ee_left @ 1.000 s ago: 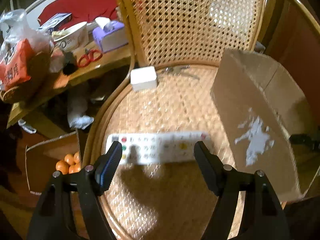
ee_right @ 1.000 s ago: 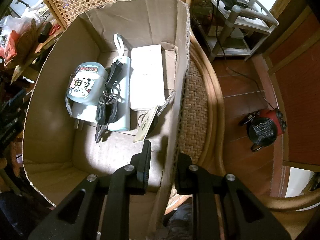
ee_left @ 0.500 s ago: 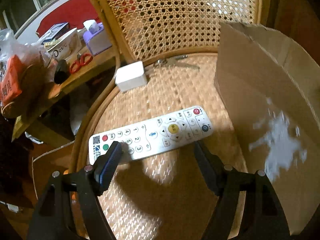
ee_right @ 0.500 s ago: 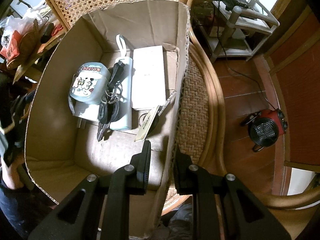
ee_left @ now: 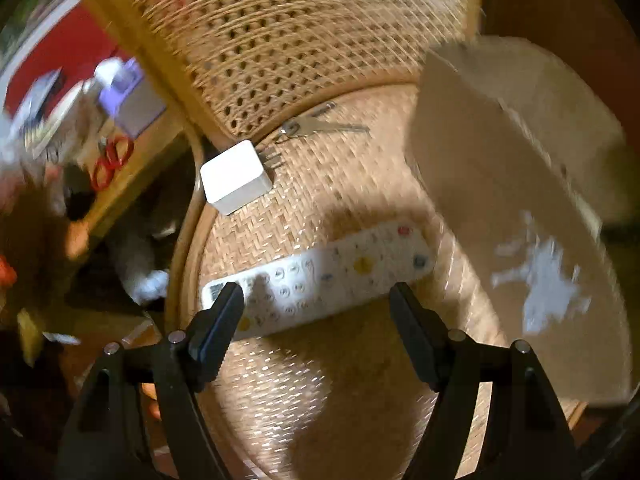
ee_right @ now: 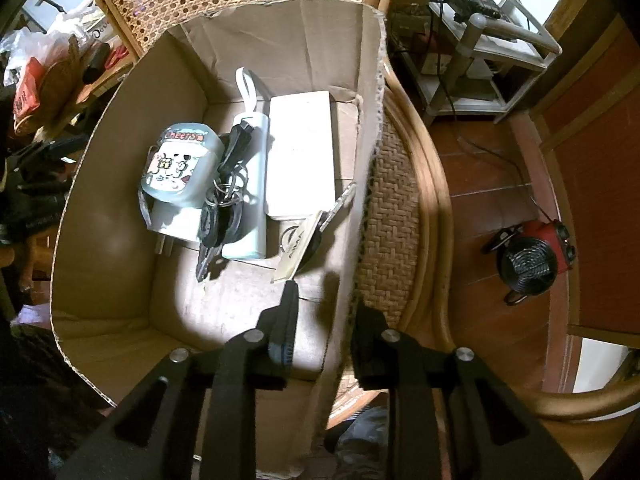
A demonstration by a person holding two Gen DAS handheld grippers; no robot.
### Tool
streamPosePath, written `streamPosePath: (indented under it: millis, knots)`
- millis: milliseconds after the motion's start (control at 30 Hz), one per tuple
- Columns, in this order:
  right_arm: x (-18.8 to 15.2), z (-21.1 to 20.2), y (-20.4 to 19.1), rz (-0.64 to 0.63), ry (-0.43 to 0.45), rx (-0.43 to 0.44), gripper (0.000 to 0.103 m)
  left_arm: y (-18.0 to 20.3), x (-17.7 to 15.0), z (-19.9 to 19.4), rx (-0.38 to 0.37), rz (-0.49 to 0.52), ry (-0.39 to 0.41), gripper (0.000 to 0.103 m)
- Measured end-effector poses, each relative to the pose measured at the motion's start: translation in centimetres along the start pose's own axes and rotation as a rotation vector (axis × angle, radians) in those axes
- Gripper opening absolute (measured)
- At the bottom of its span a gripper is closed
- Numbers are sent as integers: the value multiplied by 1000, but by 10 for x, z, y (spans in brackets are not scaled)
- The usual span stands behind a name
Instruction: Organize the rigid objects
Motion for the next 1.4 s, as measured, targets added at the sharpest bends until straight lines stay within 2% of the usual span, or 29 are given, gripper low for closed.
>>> streamPosePath:
  millis: [100,133,200,233,267,300,367,400,500,567,600,667,833,933,1133,1200,1233,1267,1333,1400]
  knots:
    - [0,0,0,-4,2,1,28,10,0,-10,-51,99,35,74]
    - [0,0,-1,-2,4,4,28,18,-1,-15,-84,169,44,75]
    - [0,0,-1,-3,5,6,28,31,-9,-15,-128,277,-33,76]
    - [-1,-1,0,-5,6,8,28,36,-15,-11,-160,316,-107,82]
    - [0,-1,-1,-8,7,8,28,37,-17,-8,-165,344,-142,86]
    - [0,-1,-1,-10,8,8,28,35,-17,-4,-131,385,-158,88]
    - [0,-2,-1,-11,9,9,28,29,-9,-2,-34,442,-124,88]
    - [0,-2,-1,-13,9,10,28,27,-5,-1,-25,436,-121,88]
    - [-1,-4,-1,-23,14,13,28,27,2,6,-67,433,-172,88]
    - [-1,-4,-1,-24,15,13,29,25,1,17,-2,528,-189,88]
    - [0,-5,-1,-127,32,15,29,23,2,24,25,567,-197,88]
    - [0,-5,-2,-131,33,17,29,22,6,33,38,607,-207,88]
    - [0,-7,-4,-134,35,21,28,28,9,54,-23,601,-285,88]
    - [1,-9,-7,-140,38,19,28,28,9,59,-42,597,-284,91]
    - [1,-9,-8,-152,38,14,28,14,10,67,-87,462,-344,92]
    - [1,-9,-7,-158,38,13,29,12,9,67,-105,440,-358,87]
    - [1,-8,-7,-160,39,14,29,13,8,65,-119,442,-363,77]
    - [1,-9,-7,-161,40,14,29,16,6,61,-144,456,-368,72]
    - [1,-8,-7,-163,39,15,29,22,2,55,-162,497,-365,51]
    - [1,-9,-8,-163,40,16,29,22,3,53,-165,479,-365,42]
Point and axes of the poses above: each gripper's, at about its wrist camera, not at the fingertips, and z roughly the way its jaws point, y to its right, x to its top, the point moved 8 cm from there along z, roughly the way its jaws point, and after that the axes turned 12 degrees about -z, right-handed, at the moved point
